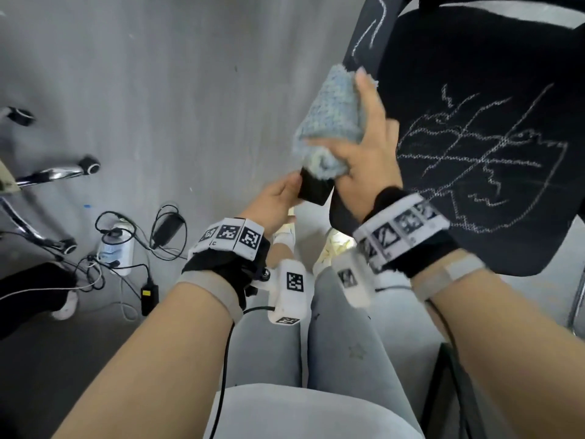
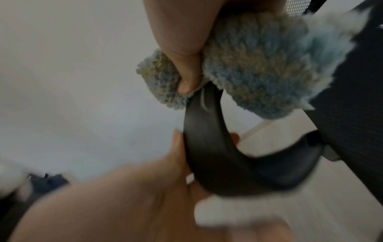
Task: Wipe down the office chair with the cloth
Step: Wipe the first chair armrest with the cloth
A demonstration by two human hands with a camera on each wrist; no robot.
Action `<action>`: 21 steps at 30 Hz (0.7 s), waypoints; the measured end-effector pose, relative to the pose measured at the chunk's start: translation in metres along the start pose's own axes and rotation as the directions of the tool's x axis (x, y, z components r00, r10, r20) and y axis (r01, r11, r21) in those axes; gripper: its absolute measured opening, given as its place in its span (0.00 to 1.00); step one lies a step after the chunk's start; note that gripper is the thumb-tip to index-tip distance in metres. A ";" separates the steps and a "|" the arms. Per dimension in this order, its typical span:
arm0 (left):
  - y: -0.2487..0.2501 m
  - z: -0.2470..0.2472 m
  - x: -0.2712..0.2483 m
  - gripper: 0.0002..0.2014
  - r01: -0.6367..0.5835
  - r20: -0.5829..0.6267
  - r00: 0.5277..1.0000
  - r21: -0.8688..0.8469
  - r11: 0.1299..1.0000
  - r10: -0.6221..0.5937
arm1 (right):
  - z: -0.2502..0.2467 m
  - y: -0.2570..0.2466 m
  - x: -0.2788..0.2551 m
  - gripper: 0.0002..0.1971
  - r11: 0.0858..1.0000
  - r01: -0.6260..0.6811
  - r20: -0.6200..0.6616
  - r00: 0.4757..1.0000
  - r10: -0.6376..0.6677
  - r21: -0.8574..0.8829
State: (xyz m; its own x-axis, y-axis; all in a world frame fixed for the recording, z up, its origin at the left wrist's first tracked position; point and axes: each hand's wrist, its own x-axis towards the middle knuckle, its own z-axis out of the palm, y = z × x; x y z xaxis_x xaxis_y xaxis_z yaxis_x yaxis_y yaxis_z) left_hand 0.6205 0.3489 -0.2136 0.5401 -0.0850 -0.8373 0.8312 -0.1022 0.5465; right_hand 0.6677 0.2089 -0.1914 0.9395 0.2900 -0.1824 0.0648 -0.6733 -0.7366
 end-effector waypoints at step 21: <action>0.013 0.008 0.007 0.43 0.087 0.082 0.995 -0.588 0.804 -0.048 | -0.019 0.017 0.032 0.37 0.971 -0.004 -0.089 0.996 0.026 0.240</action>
State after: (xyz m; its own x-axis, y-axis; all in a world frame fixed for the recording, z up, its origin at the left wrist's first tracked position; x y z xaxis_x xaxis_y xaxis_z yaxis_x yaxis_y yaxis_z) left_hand 0.6336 0.3392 -0.2123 0.4870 -0.1613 -0.8584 0.7932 0.4930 0.3574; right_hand 0.7051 0.1937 -0.1975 0.9670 0.2106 -0.1433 -0.0220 -0.4915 -0.8706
